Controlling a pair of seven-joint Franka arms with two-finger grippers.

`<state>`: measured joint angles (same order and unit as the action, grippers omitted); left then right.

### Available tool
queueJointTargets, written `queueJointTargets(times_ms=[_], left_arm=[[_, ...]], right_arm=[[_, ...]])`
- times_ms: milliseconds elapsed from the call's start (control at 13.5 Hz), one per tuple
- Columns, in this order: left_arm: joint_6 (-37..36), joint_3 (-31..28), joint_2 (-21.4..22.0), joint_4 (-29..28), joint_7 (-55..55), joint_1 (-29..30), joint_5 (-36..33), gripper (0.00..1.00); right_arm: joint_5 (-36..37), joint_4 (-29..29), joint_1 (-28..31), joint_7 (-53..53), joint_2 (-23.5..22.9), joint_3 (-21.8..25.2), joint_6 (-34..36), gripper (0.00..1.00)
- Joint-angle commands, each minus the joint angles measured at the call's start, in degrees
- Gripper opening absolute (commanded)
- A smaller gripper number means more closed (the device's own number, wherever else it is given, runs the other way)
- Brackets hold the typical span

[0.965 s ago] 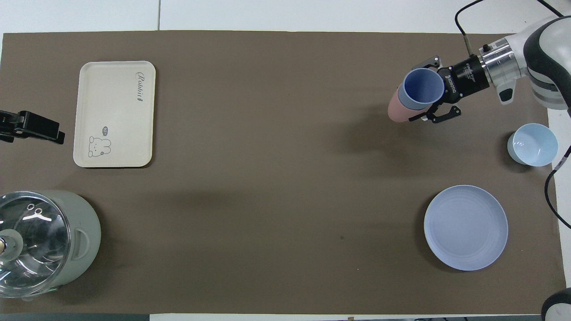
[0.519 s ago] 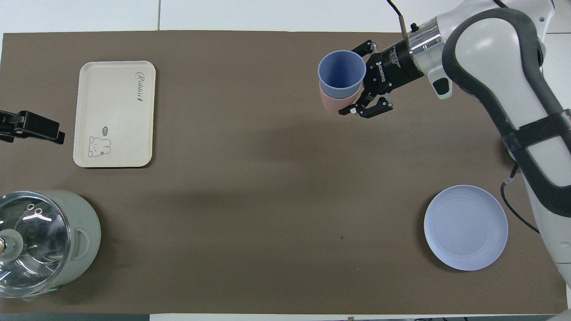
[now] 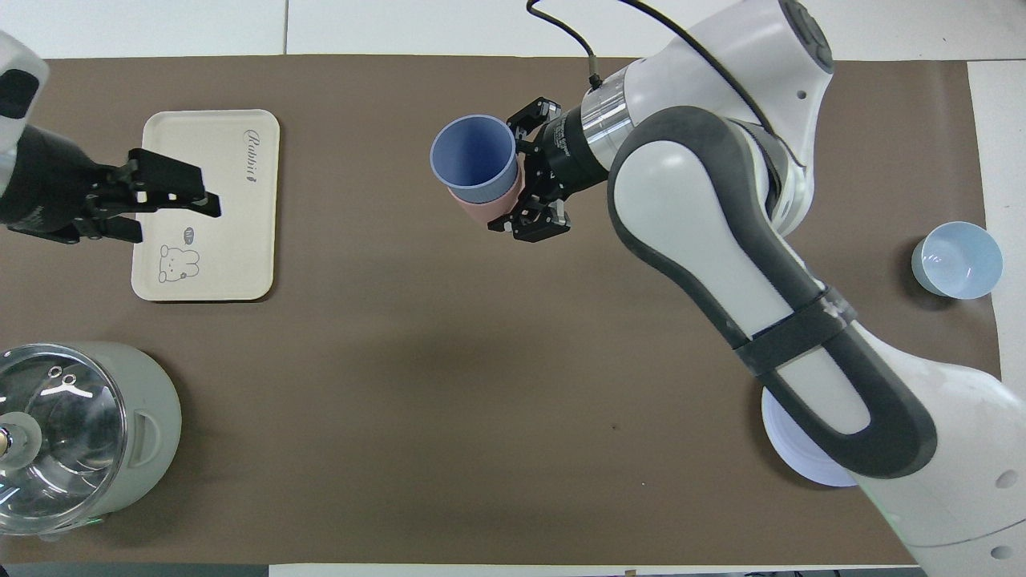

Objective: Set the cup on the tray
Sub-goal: 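Lift the cups with the right gripper while the left gripper reaches toward them, then grasp the blue cup with the left gripper from the right gripper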

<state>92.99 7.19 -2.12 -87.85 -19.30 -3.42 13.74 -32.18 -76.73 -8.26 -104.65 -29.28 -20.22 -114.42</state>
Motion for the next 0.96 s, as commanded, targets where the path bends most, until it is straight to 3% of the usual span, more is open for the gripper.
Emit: queueJointTargets(times_ms=[0,297,594,668,890], left_arm=[[3.77,0.19,-1.2,0.4,-12.04,-6.66,0.05,1.0],[10.71,0.01,-7.88,3.03,-25.06,-14.05,-0.64,0.97],[9.84,0.01,-9.3,4.97,-26.67,-14.51,-1.09,0.75],[10.02,0.01,-9.3,4.97,-26.67,-14.59,-1.09,0.66],[10.81,0.1,-9.3,4.89,-26.76,-14.68,-0.91,0.2]], right_arm=[[0.98,-4.12,-2.01,-2.84,2.82,0.45,-2.47,0.0],[2.57,-4.66,-4.05,-5.57,2.91,0.45,-5.11,0.0],[2.65,-4.57,-4.05,-5.57,2.91,0.45,-5.2,0.0],[2.65,-4.57,-4.05,-5.48,2.91,0.45,-5.28,0.0],[2.65,-4.66,-4.05,-5.48,2.91,0.45,-6.08,0.0]])
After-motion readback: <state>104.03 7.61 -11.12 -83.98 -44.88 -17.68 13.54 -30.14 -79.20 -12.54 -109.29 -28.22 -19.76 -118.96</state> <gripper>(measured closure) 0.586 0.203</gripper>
